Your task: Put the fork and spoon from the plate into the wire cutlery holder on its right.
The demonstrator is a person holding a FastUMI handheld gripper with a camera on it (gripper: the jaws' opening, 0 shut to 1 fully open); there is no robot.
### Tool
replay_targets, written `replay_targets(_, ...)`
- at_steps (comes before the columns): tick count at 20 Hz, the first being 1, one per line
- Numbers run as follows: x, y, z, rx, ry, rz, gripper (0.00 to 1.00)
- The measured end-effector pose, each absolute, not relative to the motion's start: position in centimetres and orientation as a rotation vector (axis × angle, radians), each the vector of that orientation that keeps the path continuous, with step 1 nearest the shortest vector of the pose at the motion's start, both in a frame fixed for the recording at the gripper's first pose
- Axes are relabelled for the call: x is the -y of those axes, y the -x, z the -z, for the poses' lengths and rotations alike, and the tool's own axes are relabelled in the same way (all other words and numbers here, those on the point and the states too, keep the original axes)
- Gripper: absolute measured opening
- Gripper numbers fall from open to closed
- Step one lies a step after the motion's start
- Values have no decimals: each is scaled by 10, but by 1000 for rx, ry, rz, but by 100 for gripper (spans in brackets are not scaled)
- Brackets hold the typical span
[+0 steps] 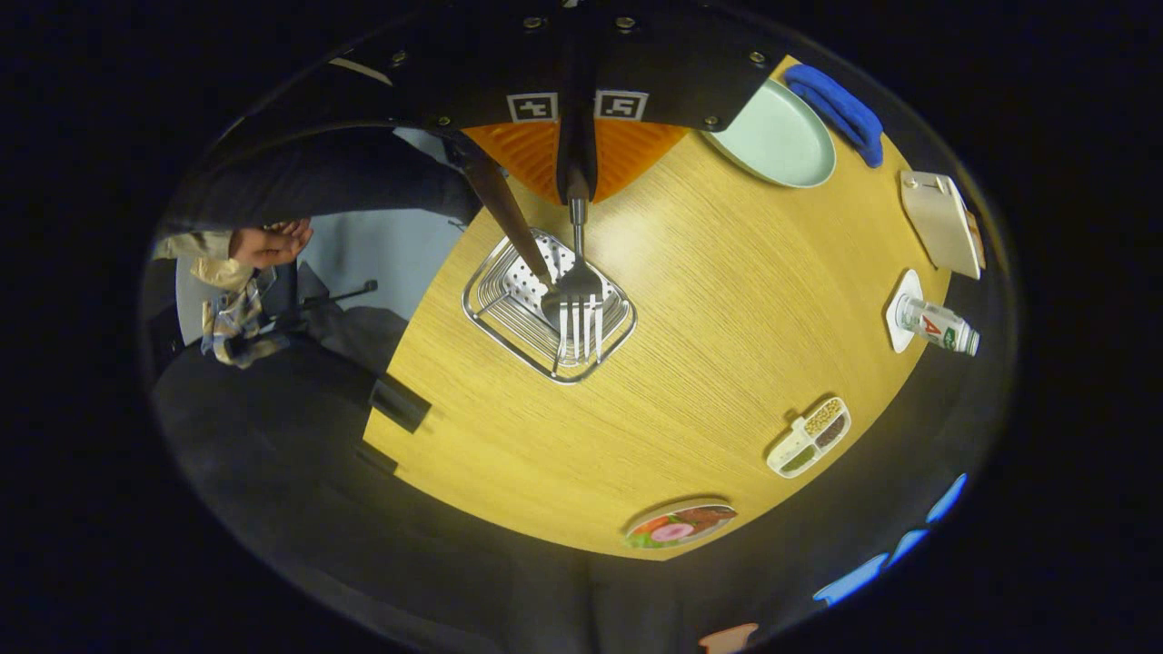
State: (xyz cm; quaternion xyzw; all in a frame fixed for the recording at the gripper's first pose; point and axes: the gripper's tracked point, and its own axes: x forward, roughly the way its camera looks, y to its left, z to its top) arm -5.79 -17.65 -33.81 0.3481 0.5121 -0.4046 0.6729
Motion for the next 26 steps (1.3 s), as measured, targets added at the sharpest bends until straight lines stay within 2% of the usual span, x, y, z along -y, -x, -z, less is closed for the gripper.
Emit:
replay_targets(7,183,57,339,-1306,-950,860,1)
replay_targets(11,193,48,339,-1298,-970,850,10)
replay_targets(12,193,47,339,-1295,-976,854,22)
replay_targets(13,194,47,337,-1286,-975,860,41)
replay_targets(14,194,39,336,-1257,-991,844,41)
replay_targets(16,192,40,334,-1266,-968,837,72)
replay_targets(18,190,33,333,-1256,-943,820,80)
replay_targets(19,191,32,332,-1254,-926,811,91)
replay_targets(26,220,29,330,-1244,-607,781,95)
